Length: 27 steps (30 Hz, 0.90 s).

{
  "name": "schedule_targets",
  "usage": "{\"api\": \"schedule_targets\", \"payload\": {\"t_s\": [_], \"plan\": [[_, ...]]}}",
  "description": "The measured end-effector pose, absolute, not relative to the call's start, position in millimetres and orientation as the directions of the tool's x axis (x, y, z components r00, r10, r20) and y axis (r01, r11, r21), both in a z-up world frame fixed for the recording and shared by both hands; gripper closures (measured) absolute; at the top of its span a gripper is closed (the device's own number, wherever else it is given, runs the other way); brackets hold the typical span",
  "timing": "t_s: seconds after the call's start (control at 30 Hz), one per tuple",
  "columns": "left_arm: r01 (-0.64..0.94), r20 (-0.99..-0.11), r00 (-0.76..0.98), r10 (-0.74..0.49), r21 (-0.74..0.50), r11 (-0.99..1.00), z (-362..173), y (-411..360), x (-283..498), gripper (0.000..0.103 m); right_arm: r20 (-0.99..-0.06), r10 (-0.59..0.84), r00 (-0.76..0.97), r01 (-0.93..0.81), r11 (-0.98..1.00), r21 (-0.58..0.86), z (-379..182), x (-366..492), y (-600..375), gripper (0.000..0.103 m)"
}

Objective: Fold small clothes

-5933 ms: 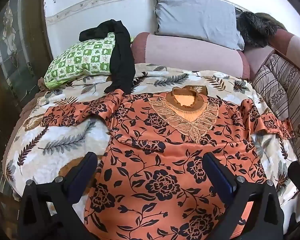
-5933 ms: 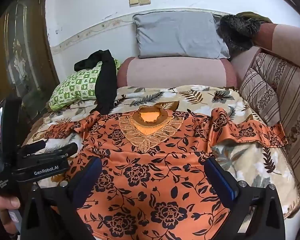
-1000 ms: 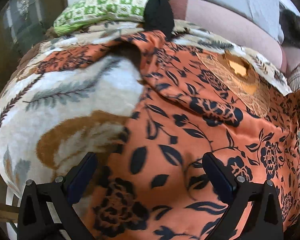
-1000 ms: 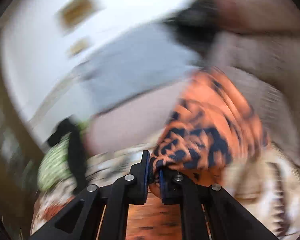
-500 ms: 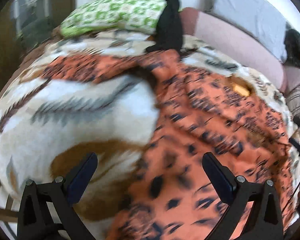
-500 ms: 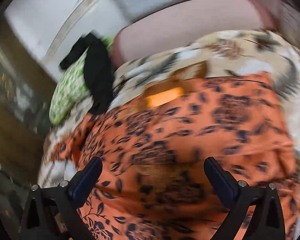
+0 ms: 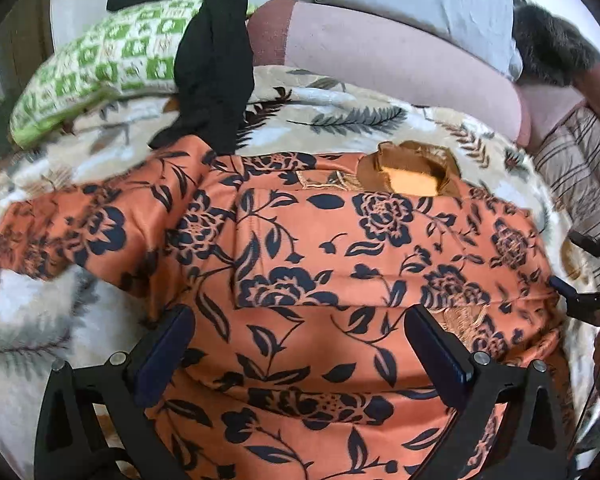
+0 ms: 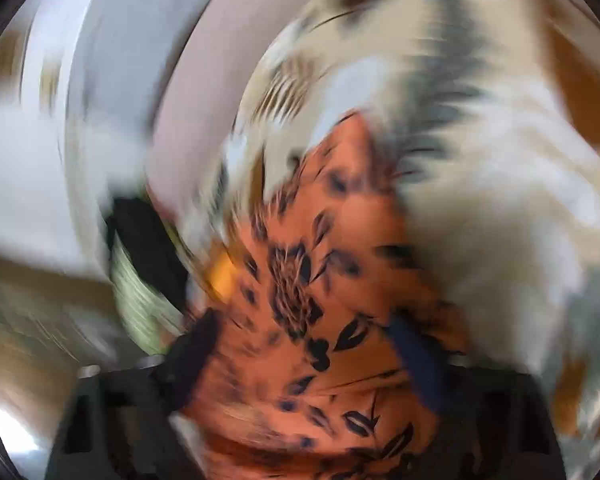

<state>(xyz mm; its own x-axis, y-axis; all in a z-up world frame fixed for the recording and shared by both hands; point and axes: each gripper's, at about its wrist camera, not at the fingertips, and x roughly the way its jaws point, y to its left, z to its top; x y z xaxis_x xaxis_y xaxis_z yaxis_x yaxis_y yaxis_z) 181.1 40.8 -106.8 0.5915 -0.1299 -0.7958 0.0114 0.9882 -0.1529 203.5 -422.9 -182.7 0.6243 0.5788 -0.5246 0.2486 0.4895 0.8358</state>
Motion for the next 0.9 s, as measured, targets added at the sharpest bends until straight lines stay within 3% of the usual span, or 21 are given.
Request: {"api": "schedule_targets", "payload": {"t_s": [0.1, 0.17, 0.33, 0.37, 0.4, 0.43, 0.53, 0.63, 0.73, 0.87, 0.9], "plan": [[0.000, -0.786, 0.604, -0.136, -0.170, 0.985, -105, 42, 195, 0.000, -0.478, 0.639, 0.603, 0.107, 0.529, 0.842, -151, 207, -411, 0.016], [0.008, -0.786, 0.606, -0.122, -0.148, 0.989, -108, 37, 203, 0.000, -0.531, 0.570, 0.626, 0.111, 0.610, 0.785, -139, 220, -412, 0.016], [0.005, -0.860, 0.504, -0.080, -0.090, 0.996, -153, 34, 229, 0.000, -0.642, 0.550, 0.535, 0.262, 0.614, 0.745, -196, 272, -431, 0.019], [0.002, -0.872, 0.484, -0.078, -0.087, 0.996, -163, 36, 230, 0.000, -0.673, 0.549, 0.496, 0.275, 0.636, 0.721, -207, 279, -424, 0.026], [0.007, -0.862, 0.500, -0.086, -0.095, 0.995, -165, 37, 228, 0.000, -0.692, 0.534, 0.486, 0.249, 0.675, 0.695, -204, 282, -417, 0.050], [0.017, -0.848, 0.523, -0.087, -0.091, 0.996, -164, 37, 226, 0.000, -0.685, 0.547, 0.482, 0.212, 0.686, 0.696, -197, 285, -409, 0.093], [0.027, -0.840, 0.538, -0.072, -0.068, 0.997, -167, 32, 226, 0.000, -0.746, 0.416, 0.519, 0.176, 0.803, 0.570, -178, 282, -403, 0.093], [0.034, -0.846, 0.525, -0.089, -0.083, 0.996, -165, 35, 224, 0.000, -0.771, 0.422, 0.478, 0.262, 0.769, 0.583, -209, 282, -408, 0.089], [0.045, -0.850, 0.515, -0.108, -0.099, 0.994, -161, 44, 221, 0.000, -0.768, 0.327, 0.551, 0.291, 0.787, 0.544, -179, 266, -398, 0.068], [0.015, -0.840, 0.533, -0.106, -0.116, 0.993, -156, 54, 216, 0.000, -0.709, 0.319, 0.629, 0.187, 0.823, 0.537, -141, 244, -375, 0.067], [0.008, -0.850, 0.516, -0.104, -0.116, 0.993, -160, 54, 219, 0.000, -0.682, 0.367, 0.632, 0.137, 0.813, 0.565, -141, 242, -367, 0.055]]}}
